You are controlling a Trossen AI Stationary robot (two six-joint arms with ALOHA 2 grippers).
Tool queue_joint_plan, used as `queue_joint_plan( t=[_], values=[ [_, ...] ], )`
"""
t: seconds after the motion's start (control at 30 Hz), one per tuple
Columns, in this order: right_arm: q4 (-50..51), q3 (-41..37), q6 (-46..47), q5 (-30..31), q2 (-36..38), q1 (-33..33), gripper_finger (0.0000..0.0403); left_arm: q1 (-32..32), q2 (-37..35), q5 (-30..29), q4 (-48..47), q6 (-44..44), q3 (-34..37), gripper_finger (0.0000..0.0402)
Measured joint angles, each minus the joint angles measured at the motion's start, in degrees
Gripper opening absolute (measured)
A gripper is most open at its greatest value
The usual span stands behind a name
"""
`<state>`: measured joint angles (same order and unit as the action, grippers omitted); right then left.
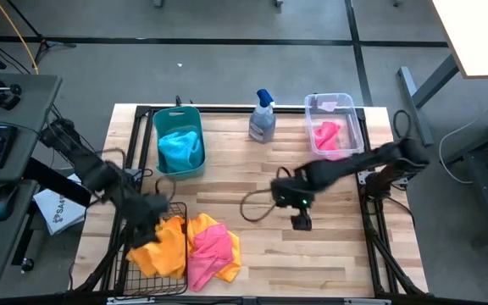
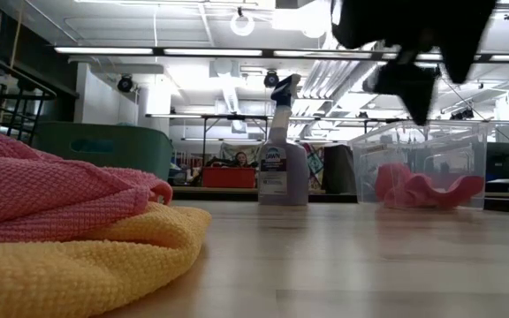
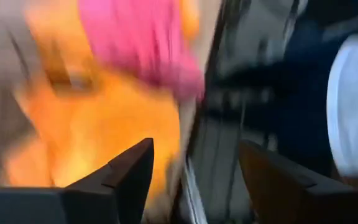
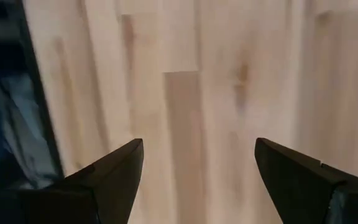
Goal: Sort microfiber towel by color & place in baskets
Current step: Put the pink towel in the transparent bin
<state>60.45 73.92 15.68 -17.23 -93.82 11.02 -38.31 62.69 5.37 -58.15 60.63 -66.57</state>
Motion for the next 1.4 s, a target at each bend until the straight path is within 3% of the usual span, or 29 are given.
queue_joint_plan(
  t=[0.13,0.23,0.4,0.5,0.7,0.93,1.17,1.4],
  values=[
    [-18.97,-10.01,13.72,-0.01,6.74,4.10,0.0304,7.74,0.85,-9.28,1.07,-11.38,-3.34,0.0230],
    [-37.90,-14.82,18.97,3.74,8.30,7.17,0.0304,13.36,1.93,-15.93,4.22,-18.11,-3.47,0.0230],
    [-58.10,-16.68,10.22,15.88,5.06,11.64,0.0304,18.46,3.15,-25.00,12.29,-20.84,-3.47,0.0230],
    [-60.11,-12.78,3.80,20.30,-0.16,12.89,0.0304,18.88,3.22,-28.23,16.98,-22.14,-3.47,0.0230],
    [-55.91,0.71,-3.69,22.81,-12.93,14.15,0.0305,17.91,3.42,-33.98,19.34,-24.45,-3.54,0.0230],
    [-47.90,17.03,-2.78,28.28,-25.99,15.47,0.0305,17.23,3.40,-37.58,19.22,-28.37,-3.54,0.0230],
    [-39.74,29.81,-7.73,29.26,-37.44,15.72,0.0305,17.23,3.42,-39.02,19.37,-29.84,-3.54,0.0230],
    [-38.60,38.12,-9.72,29.41,-45.05,15.72,0.0300,16.21,3.42,-38.70,19.27,-29.81,-3.54,0.0230]
  ],
)
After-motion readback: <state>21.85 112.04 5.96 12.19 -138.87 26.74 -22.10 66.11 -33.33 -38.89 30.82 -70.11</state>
